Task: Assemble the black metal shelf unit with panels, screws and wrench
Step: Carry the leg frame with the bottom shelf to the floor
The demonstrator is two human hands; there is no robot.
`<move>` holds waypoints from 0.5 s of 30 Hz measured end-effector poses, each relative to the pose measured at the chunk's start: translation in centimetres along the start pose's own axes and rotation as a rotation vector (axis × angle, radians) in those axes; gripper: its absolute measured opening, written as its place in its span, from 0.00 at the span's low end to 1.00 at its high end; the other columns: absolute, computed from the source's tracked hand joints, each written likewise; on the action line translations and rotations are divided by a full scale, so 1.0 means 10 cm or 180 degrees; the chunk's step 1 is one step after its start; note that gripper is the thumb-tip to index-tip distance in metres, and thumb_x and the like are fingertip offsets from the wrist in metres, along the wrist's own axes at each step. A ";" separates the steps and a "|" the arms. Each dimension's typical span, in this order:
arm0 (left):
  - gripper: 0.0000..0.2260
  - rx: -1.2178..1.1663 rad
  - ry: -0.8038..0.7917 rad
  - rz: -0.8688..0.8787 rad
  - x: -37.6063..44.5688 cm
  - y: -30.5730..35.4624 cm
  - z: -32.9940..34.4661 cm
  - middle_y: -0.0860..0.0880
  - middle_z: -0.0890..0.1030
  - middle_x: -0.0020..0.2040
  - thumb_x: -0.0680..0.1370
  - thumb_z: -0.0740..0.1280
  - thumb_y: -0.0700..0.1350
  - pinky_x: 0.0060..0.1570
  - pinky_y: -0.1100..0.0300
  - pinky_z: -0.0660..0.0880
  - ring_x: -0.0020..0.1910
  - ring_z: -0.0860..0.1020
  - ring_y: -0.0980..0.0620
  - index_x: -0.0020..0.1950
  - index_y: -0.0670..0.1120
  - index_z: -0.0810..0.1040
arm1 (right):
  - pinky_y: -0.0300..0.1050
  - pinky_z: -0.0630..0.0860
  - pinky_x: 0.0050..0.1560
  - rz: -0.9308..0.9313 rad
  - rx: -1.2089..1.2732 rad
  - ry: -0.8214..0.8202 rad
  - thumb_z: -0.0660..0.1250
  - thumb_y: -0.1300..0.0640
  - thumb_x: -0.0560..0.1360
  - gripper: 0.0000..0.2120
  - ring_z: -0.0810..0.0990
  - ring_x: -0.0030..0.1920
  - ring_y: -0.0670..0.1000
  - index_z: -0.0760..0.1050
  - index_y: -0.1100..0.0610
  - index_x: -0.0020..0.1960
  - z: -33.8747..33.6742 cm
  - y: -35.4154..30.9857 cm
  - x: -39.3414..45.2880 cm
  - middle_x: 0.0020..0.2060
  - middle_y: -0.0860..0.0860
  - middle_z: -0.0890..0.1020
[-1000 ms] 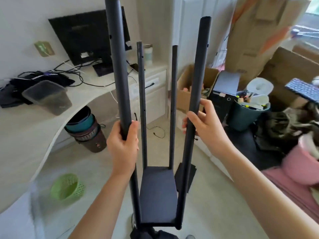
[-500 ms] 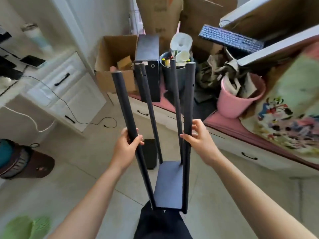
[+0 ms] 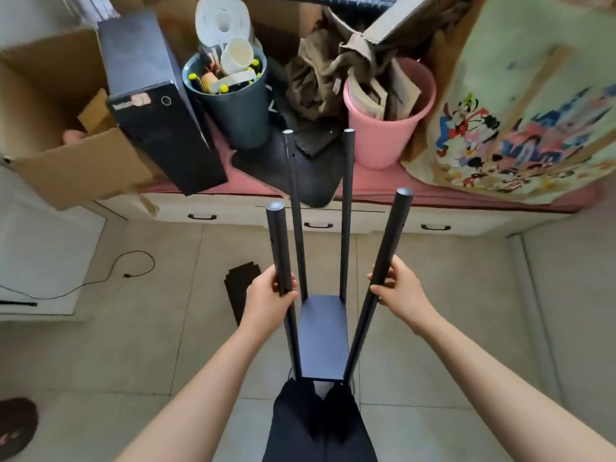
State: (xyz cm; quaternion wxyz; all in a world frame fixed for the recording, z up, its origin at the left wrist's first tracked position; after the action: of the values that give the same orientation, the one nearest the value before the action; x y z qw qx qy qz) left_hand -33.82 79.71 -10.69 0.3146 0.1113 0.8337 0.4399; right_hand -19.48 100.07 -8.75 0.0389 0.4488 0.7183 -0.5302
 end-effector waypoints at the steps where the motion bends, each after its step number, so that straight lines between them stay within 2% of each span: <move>1: 0.16 0.0072 0.0000 -0.0016 0.06 -0.06 0.09 0.55 0.83 0.41 0.73 0.74 0.34 0.44 0.70 0.73 0.44 0.81 0.61 0.43 0.55 0.77 | 0.54 0.81 0.55 0.0061 0.0006 0.0047 0.68 0.70 0.75 0.19 0.82 0.54 0.52 0.72 0.54 0.61 0.02 0.09 0.07 0.50 0.51 0.82; 4: 0.17 0.0280 0.0072 -0.0026 0.21 -0.24 0.32 0.57 0.82 0.41 0.72 0.76 0.35 0.39 0.74 0.72 0.42 0.80 0.64 0.41 0.57 0.76 | 0.57 0.81 0.53 0.0167 0.0053 0.0208 0.68 0.71 0.73 0.16 0.82 0.52 0.54 0.73 0.54 0.55 0.11 0.33 0.30 0.47 0.51 0.83; 8: 0.15 0.0334 0.0277 -0.0144 0.40 -0.57 0.64 0.60 0.81 0.42 0.73 0.76 0.36 0.42 0.70 0.73 0.43 0.79 0.63 0.44 0.55 0.77 | 0.62 0.78 0.53 0.0178 0.0216 0.0354 0.68 0.64 0.74 0.08 0.80 0.48 0.56 0.72 0.53 0.48 0.26 0.61 0.67 0.44 0.55 0.81; 11: 0.13 0.0391 0.0386 -0.0201 0.58 -0.81 0.86 0.61 0.80 0.41 0.73 0.76 0.34 0.44 0.73 0.72 0.43 0.77 0.65 0.48 0.50 0.80 | 0.61 0.78 0.56 0.0200 0.0316 0.0424 0.68 0.64 0.73 0.09 0.81 0.48 0.54 0.74 0.53 0.48 0.36 0.87 0.92 0.42 0.51 0.82; 15: 0.11 0.0439 0.0569 -0.0303 0.79 -1.06 1.12 0.61 0.78 0.39 0.73 0.76 0.34 0.38 0.80 0.67 0.41 0.76 0.64 0.49 0.48 0.80 | 0.58 0.79 0.57 0.0245 0.0409 0.0543 0.70 0.67 0.72 0.11 0.82 0.47 0.53 0.76 0.53 0.47 0.52 1.17 1.23 0.41 0.50 0.82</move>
State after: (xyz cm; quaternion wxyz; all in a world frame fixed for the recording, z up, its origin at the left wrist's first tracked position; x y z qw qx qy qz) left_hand -32.05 84.56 -27.25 0.2512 0.0534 0.8911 0.3742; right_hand -20.96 103.74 -26.05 -0.0308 0.5211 0.6657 -0.5332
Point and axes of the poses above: each hand's wrist, its own x-axis towards the middle knuckle, its own z-axis out of the palm, y = z × x, the point moved 1 cm from there along x, towards the middle knuckle
